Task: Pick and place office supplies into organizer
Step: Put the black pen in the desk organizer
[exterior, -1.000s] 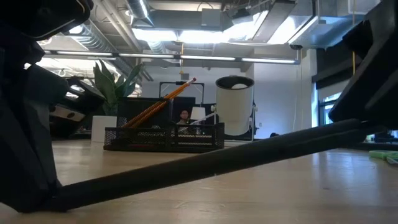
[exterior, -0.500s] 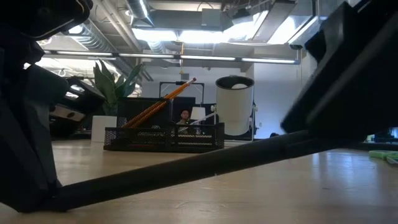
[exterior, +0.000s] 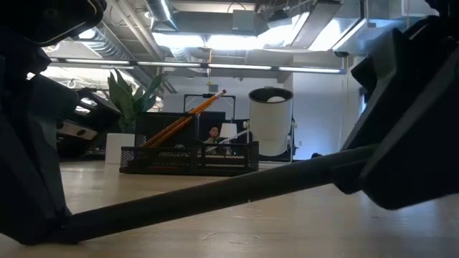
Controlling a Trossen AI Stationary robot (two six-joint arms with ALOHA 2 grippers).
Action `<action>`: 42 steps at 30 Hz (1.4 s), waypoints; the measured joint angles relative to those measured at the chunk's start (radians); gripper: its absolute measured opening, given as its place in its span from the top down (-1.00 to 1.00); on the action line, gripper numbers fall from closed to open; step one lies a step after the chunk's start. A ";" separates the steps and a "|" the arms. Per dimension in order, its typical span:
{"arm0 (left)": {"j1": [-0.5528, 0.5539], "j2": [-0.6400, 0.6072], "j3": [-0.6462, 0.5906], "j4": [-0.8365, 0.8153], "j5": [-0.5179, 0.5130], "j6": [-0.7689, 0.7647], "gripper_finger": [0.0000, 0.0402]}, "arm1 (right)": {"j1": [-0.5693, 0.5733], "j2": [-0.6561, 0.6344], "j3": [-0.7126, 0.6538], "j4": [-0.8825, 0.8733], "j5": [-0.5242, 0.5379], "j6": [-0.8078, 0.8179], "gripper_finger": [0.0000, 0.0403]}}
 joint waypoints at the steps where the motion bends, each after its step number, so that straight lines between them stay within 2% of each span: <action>1: 0.000 0.000 0.000 0.000 0.000 0.000 0.99 | 0.000 0.000 0.000 0.000 0.000 -0.001 0.34; 5: 0.000 0.000 0.000 0.000 0.000 0.000 1.00 | 0.000 0.000 0.000 0.001 0.000 -0.002 0.45; 10: 0.000 0.000 0.000 0.001 -0.014 0.001 0.99 | 0.000 0.000 0.000 0.002 -0.003 -0.022 0.73; 21: -0.004 -0.031 -0.004 0.003 0.010 0.070 0.97 | 0.000 0.000 0.000 0.003 -0.002 -0.025 0.73; 27: -0.018 -0.158 -0.003 -0.084 0.050 0.092 0.77 | -0.003 -0.025 0.000 -0.051 0.005 -0.031 0.73; 33: -0.050 -0.294 -0.002 -0.297 0.044 0.047 0.55 | -0.030 -0.079 0.101 -0.335 0.010 -0.060 0.73; 38: -0.081 -0.360 -0.002 -0.488 0.046 -0.028 0.52 | -0.094 -0.093 0.315 -0.682 0.009 -0.223 0.73; 42: -0.090 -0.374 -0.002 -0.553 0.043 -0.100 0.55 | -0.185 -0.093 0.488 -0.857 0.003 -0.365 0.73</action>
